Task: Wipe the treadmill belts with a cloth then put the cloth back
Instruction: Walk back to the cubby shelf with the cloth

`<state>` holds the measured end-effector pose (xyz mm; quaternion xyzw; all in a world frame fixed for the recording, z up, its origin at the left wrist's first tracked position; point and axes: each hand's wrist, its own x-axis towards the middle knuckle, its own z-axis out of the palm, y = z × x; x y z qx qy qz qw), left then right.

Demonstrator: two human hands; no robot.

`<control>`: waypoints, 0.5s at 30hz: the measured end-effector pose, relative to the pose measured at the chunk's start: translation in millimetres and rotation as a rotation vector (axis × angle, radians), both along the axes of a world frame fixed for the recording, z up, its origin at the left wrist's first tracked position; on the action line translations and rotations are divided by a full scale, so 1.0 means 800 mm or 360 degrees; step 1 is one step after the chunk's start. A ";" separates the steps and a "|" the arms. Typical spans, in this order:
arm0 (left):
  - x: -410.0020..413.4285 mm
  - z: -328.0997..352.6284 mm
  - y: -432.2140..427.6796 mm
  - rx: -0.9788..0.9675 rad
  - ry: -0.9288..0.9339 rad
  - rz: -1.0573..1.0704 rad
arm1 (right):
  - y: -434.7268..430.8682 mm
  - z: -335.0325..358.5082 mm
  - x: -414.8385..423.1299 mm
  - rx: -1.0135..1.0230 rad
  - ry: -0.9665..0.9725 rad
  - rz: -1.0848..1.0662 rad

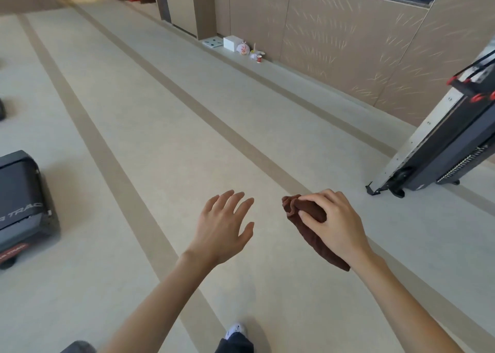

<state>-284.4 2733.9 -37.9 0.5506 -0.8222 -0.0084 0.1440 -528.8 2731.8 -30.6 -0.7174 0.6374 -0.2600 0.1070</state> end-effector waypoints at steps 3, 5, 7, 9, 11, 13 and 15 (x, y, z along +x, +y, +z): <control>0.015 -0.002 -0.034 0.0016 0.0029 0.0018 | -0.033 -0.011 0.018 0.0033 -0.0031 0.0002; 0.026 -0.007 -0.050 0.0032 0.0043 0.0029 | -0.051 -0.020 0.027 0.0073 -0.0050 0.0003; 0.036 -0.015 -0.067 0.0033 0.0027 0.0021 | -0.071 -0.028 0.035 0.0109 -0.0056 0.0014; 0.044 -0.023 -0.086 0.0037 -0.0012 0.0025 | -0.094 -0.035 0.041 0.0130 -0.0054 0.0049; 0.049 -0.028 -0.106 0.0029 -0.0054 0.0034 | -0.119 -0.041 0.045 0.0150 -0.0057 0.0093; 0.049 -0.032 -0.131 0.0007 -0.0086 0.0005 | -0.147 -0.045 0.048 0.0165 -0.0064 0.0116; 0.048 -0.035 -0.163 -0.0021 -0.0115 -0.0043 | -0.179 -0.048 0.048 0.0170 -0.0060 0.0136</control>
